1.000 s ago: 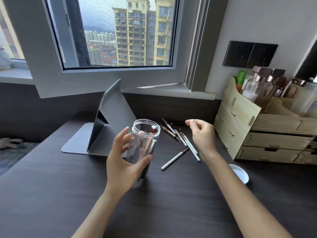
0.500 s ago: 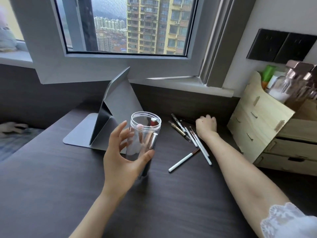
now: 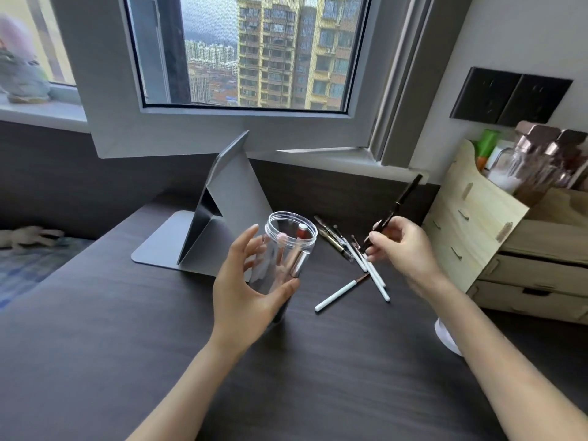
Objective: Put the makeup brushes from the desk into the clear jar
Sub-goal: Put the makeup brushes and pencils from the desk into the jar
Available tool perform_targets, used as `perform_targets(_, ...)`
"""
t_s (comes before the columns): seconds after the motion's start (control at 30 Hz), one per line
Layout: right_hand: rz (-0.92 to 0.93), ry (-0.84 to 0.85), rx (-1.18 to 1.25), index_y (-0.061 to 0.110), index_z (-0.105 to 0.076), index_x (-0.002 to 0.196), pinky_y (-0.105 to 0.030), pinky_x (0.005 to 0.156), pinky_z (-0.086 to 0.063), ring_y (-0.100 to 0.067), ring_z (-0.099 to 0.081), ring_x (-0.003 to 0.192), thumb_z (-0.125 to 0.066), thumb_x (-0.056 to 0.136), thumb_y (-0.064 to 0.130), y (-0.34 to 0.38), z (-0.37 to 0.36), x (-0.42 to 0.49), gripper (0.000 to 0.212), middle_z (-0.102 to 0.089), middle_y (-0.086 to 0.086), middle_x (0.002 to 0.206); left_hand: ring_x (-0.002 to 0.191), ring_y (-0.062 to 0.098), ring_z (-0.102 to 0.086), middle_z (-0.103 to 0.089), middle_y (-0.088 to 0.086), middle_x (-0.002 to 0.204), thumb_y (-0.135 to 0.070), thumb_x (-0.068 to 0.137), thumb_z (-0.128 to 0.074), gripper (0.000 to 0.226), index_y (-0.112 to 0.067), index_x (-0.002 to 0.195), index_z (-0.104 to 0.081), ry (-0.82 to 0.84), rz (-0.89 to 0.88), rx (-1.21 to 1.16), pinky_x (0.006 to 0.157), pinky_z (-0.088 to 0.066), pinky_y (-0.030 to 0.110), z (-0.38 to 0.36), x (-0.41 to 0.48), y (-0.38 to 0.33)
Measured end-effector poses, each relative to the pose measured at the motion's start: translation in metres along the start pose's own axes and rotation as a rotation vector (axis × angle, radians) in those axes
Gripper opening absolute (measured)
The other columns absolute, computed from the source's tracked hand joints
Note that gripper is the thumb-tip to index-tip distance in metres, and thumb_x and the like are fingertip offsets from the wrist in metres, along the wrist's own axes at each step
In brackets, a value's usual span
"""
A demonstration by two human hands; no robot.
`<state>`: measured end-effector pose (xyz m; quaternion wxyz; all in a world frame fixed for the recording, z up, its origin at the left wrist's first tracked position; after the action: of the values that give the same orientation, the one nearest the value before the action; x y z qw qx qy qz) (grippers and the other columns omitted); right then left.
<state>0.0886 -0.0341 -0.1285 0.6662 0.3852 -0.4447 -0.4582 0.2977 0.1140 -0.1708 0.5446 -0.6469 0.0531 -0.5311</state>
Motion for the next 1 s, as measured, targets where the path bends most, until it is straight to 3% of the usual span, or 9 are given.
perform_targets(0.07,0.062,0.089,0.380,0.012,-0.051,0.083,-0.026,0.053,-0.058,-0.017,-0.069,0.053,-0.056,0.085,-0.009,0.033,-0.004,-0.025,0.022,-0.067,-0.015,0.073,0.110,0.011,-0.060,-0.061,-0.009,0.115,-0.018,0.057,-0.090,0.091,-0.044,0.127,-0.037,0.022,-0.030,0.012,0.096,-0.050,0.034,-0.002,-0.002,-0.002)
perform_targets(0.17,0.117,0.186,0.501,0.013,-0.057,0.081,-0.027,0.054,-0.058,-0.019,-0.071,0.059,-0.059,0.085,-0.005,0.069,-0.018,-0.050,0.018,-0.073,-0.008,0.069,0.107,0.010,-0.060,-0.057,-0.019,0.117,-0.027,0.056,-0.086,0.088,-0.047,0.127,-0.038,0.057,-0.063,0.008,0.087,-0.055,0.042,-0.005,-0.005,-0.006)
perform_targets(0.37,0.454,0.092,-0.371,0.020,-0.073,0.079,-0.026,0.069,-0.045,-0.010,-0.058,0.075,-0.061,0.087,0.034,0.083,-0.044,-0.079,0.019,-0.068,0.002,0.077,0.109,-0.009,-0.055,-0.056,-0.022,0.118,-0.027,0.056,-0.085,0.084,-0.027,0.130,-0.044,0.108,-0.123,0.017,0.092,-0.041,0.008,-0.008,-0.008,-0.010)
perform_targets(0.5,0.494,0.131,-0.538,0.018,-0.074,0.079,-0.027,0.076,-0.043,-0.014,-0.054,0.086,-0.037,0.087,0.058,0.082,-0.048,-0.085,0.055,-0.065,0.001,0.082,0.109,-0.011,-0.054,-0.055,-0.021,0.118,-0.025,0.055,-0.085,0.084,-0.022,0.130,-0.045,0.138,-0.153,0.030,0.092,-0.040,0.007,-0.008,-0.008,-0.011)
perform_targets(0.57,0.513,0.120,-0.568,0.022,-0.072,0.085,-0.025,0.076,-0.040,-0.012,-0.051,0.085,-0.036,0.089,0.056,0.085,-0.050,-0.085,0.050,-0.065,0.003,0.084,0.110,-0.006,-0.056,-0.056,-0.020,0.118,-0.026,0.056,-0.085,0.085,-0.022,0.131,-0.044,0.156,-0.164,0.030,0.092,-0.043,0.011,-0.009,-0.008,-0.011)
perform_targets(0.7,0.464,0.098,-0.384,0.024,-0.068,0.092,-0.017,0.063,-0.039,-0.001,-0.053,0.070,-0.042,0.085,0.058,0.087,-0.045,-0.076,0.044,-0.064,0.010,0.075,0.108,0.010,-0.061,-0.062,-0.008,0.119,-0.029,0.056,-0.085,0.085,-0.031,0.130,-0.043,0.151,-0.125,-0.004,0.091,-0.047,0.019,-0.008,-0.007,-0.009)
perform_targets(0.83,0.309,-0.158,-0.127,0.014,-0.069,0.081,-0.012,0.053,-0.036,0.003,-0.051,0.047,-0.048,0.096,0.031,0.066,-0.020,-0.042,0.030,-0.057,0.010,0.057,0.106,0.003,-0.060,-0.061,-0.014,0.115,-0.028,0.053,-0.088,0.090,-0.047,0.127,-0.039,0.079,-0.064,-0.068,0.092,-0.046,0.017,-0.004,-0.003,-0.004)
perform_targets(0.9,0.198,-0.242,-0.256,0.012,-0.070,0.079,-0.027,0.063,-0.045,-0.003,-0.059,0.059,-0.049,0.095,0.022,0.044,-0.013,-0.022,0.028,-0.065,0.003,0.063,0.102,0.001,-0.060,-0.060,-0.016,0.111,-0.030,0.050,-0.091,0.091,-0.051,0.123,-0.041,0.041,-0.010,-0.118,0.093,-0.047,0.019,0.000,-0.001,-0.001)
perform_targets(1.0,0.046,-0.154,-0.547,0.008,-0.073,0.090,-0.033,0.078,-0.048,-0.029,-0.066,0.093,-0.052,0.090,0.018,0.006,-0.021,0.003,0.023,-0.075,-0.012,0.093,0.097,0.000,-0.061,-0.059,-0.018,0.109,-0.033,0.049,-0.083,0.083,-0.050,0.121,-0.044,-0.010,0.080,-0.223,0.091,-0.049,0.019,0.003,0.001,0.004)
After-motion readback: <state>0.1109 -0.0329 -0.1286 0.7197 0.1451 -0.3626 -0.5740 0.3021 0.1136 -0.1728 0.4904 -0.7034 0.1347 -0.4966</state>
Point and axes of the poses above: each hand's wrist, its own x-axis towards the middle knuckle, its own z-axis out of the back of the hand, y = z × x, the point moved 3 cm from there along x, towards the middle knuckle
